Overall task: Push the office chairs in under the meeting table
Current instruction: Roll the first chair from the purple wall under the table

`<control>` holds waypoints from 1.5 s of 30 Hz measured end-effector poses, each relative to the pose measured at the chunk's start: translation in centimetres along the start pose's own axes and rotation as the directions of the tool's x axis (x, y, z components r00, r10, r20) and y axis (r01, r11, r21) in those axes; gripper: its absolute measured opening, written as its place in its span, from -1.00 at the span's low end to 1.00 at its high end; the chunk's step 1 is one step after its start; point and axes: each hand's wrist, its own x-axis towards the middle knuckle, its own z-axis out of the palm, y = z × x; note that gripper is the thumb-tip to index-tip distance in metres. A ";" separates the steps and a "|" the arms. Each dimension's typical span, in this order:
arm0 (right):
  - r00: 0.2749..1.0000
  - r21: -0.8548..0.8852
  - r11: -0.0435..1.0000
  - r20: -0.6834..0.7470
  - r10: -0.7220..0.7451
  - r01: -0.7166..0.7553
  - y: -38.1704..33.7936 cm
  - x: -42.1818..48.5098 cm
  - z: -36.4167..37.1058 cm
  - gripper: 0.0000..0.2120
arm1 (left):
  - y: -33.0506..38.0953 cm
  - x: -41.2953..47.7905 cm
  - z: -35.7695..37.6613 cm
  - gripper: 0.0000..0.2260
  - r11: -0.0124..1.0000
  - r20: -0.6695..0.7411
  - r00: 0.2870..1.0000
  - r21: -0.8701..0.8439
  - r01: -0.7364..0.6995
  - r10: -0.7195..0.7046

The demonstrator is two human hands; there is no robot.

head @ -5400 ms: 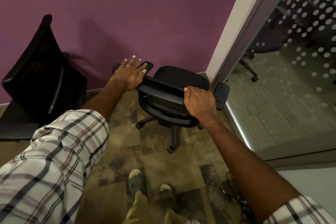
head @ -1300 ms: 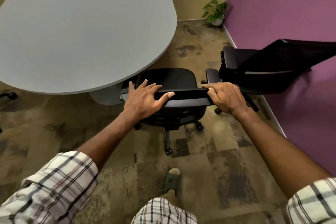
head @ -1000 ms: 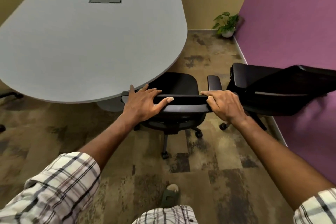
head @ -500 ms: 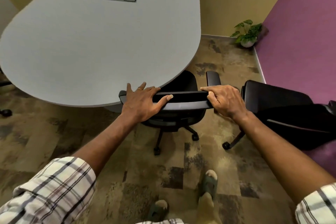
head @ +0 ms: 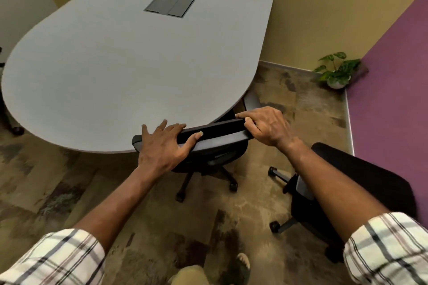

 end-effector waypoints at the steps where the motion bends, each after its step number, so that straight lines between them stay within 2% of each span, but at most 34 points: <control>1: 1.000 0.002 1.000 0.004 -0.019 0.019 1.1 0.8 -0.2 -0.52 | 0.8 0.5 0.2 -0.16 1.000 -0.008 1.000 -0.008 0.021 -0.021; 6: 0.994 0.002 0.995 0.048 -0.101 0.101 6.8 4.6 -0.9 -0.52 | 5.3 3.5 1.2 -0.10 0.997 -0.021 0.996 -0.016 0.081 -0.082; 15: 0.973 0.015 0.982 0.133 -0.189 0.188 16.0 12.0 -1.8 -0.46 | 12.8 9.5 1.9 0.14 0.981 0.032 0.981 -0.035 0.190 -0.189; 31: 0.946 0.083 0.955 0.134 -0.295 0.286 20.7 16.5 -2.6 -0.43 | 17.0 12.9 2.5 0.10 0.936 0.031 0.937 -0.060 0.348 -0.347; 39: 0.925 0.097 0.934 0.135 -0.355 0.344 22.6 18.1 -3.6 -0.36 | 19.7 13.8 3.4 0.06 0.925 -0.034 0.927 -0.083 0.371 -0.374; 45: 0.927 0.093 0.936 0.136 -0.349 0.338 24.2 18.6 -3.8 -0.33 | 21.0 14.7 3.8 0.04 0.927 -0.058 0.926 -0.065 0.369 -0.372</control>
